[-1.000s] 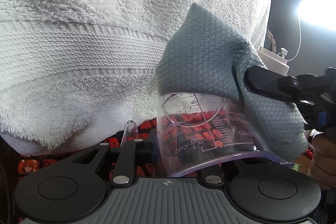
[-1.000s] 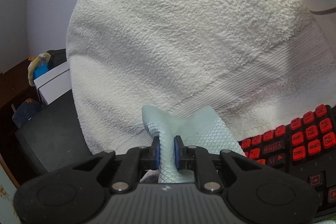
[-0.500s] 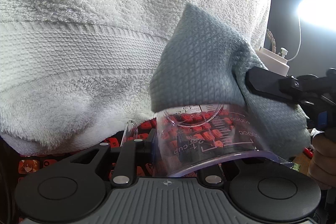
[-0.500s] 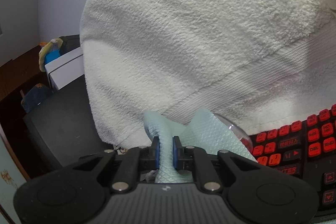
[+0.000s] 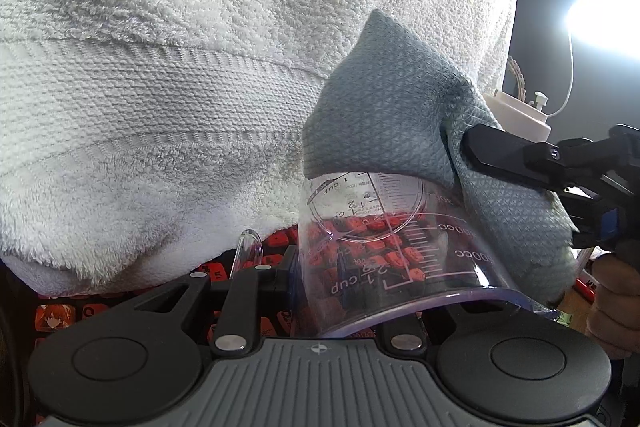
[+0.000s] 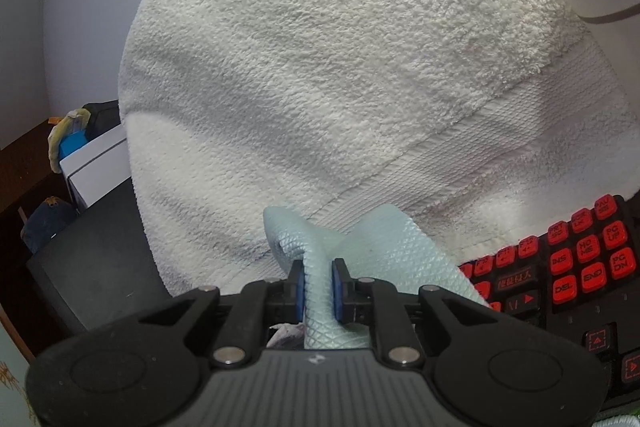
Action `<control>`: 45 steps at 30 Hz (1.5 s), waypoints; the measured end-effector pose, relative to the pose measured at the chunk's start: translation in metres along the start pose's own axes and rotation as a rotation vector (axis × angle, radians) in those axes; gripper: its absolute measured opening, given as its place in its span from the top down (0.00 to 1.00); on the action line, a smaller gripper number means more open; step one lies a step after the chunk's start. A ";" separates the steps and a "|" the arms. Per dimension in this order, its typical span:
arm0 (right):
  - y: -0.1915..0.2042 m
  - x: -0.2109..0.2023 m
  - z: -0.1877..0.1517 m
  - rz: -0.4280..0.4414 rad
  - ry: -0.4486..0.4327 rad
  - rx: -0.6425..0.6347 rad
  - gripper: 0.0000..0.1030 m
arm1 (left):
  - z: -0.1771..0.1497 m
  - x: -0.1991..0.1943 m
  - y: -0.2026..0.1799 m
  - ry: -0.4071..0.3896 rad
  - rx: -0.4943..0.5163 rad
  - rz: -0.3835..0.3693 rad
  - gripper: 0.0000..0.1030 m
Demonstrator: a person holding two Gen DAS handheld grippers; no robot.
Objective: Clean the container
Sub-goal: 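Wipe the cup's side and rim again with the cloth in the right gripper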
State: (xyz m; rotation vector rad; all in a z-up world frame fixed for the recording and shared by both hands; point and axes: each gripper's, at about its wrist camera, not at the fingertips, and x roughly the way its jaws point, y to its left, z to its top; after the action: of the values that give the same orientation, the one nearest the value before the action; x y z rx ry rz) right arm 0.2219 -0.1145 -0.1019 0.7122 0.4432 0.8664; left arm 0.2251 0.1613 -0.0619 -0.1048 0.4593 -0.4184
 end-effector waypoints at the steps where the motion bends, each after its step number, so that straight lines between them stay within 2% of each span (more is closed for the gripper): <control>1: 0.002 0.001 -0.001 0.011 0.008 -0.008 0.87 | 0.000 0.000 0.000 0.000 0.000 0.000 0.82; 7: 0.018 0.006 -0.011 0.093 0.078 -0.075 0.87 | 0.000 -0.001 0.000 0.000 0.001 0.000 0.82; 11: 0.022 0.006 -0.012 0.088 0.083 -0.102 0.89 | 0.001 0.001 -0.002 0.000 0.002 0.001 0.82; 17: 0.012 0.002 -0.005 0.042 0.040 -0.075 0.91 | 0.003 0.005 -0.006 0.000 0.003 0.001 0.82; 21: -0.002 -0.001 0.001 0.018 0.007 0.005 0.91 | 0.002 0.003 -0.001 0.000 0.003 0.001 0.82; 27: -0.013 -0.002 0.003 0.027 -0.004 0.102 0.90 | 0.004 0.005 -0.004 0.000 0.002 -0.002 0.82; 39: 0.005 0.008 -0.009 0.137 0.099 0.069 0.88 | -0.010 -0.015 0.016 0.000 0.000 -0.003 0.82; 45: -0.006 0.003 -0.004 0.105 0.052 0.118 0.90 | -0.011 -0.019 0.030 0.000 0.002 -0.003 0.82</control>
State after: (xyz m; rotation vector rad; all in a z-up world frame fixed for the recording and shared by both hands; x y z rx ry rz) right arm 0.2243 -0.1133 -0.1091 0.8282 0.5099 0.9652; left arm 0.2151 0.1962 -0.0699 -0.1039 0.4585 -0.4214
